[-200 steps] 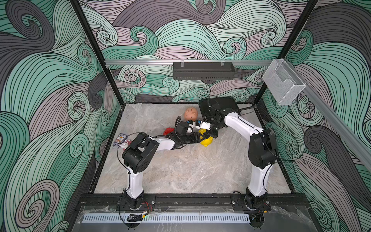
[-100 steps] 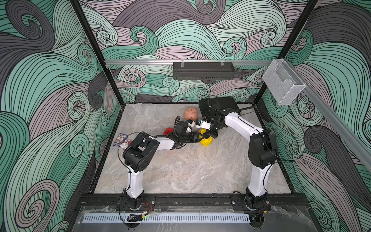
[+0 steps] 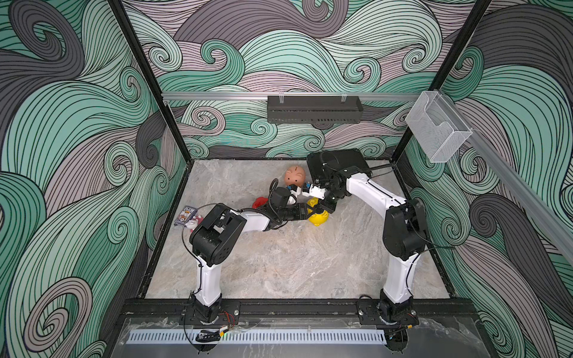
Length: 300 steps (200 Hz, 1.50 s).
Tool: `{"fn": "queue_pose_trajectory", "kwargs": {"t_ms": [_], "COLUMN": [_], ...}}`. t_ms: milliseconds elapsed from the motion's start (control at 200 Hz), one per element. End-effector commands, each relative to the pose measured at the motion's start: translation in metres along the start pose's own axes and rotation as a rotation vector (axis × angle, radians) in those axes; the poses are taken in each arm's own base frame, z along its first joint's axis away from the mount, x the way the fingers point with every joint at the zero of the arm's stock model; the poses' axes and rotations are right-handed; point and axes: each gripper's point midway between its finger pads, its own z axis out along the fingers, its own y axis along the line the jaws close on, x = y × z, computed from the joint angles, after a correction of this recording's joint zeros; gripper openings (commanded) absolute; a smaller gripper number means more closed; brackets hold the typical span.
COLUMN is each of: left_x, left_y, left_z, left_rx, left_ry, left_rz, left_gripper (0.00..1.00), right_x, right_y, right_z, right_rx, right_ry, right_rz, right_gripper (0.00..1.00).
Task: Close piggy banks
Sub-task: Screw the knob on the piggy bank.
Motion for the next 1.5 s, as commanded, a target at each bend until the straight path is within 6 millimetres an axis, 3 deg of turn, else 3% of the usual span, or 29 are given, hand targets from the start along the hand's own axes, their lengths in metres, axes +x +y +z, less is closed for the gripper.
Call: {"fn": "queue_pose_trajectory", "kwargs": {"t_ms": [0,325,540,811,1171,1496], "left_x": [0.028,0.028,0.029,0.030,0.030,0.030], "left_y": [0.020,0.019,0.019,0.019,0.018,0.018], "left_z": [0.012,0.012,0.013,0.013,0.013,0.013], "left_rx": [-0.050,-0.054,-0.056,-0.057,-0.058,-0.060], "left_ry": [0.066,0.061,0.064,0.064,0.062,0.061], "left_rz": [-0.024,-0.023,-0.025,-0.023,-0.024,-0.022], "left_gripper": [0.59,0.59,0.60,0.60,0.60,0.60], "right_x": [0.044,0.034,0.028,0.028,0.027,0.028], "right_y": [-0.007,-0.025,-0.018,-0.027,-0.019,-0.018], "right_z": [0.039,0.027,0.031,0.028,0.030,0.032], "right_rx": [-0.007,0.122,0.145,0.215,0.230,0.257], "right_ry": [0.181,0.155,0.153,0.142,0.116,0.117], "right_rz": [0.093,0.379,0.509,0.724,1.002,1.105], "right_gripper": [0.00,0.00,0.00,0.00,0.00,0.00]}}
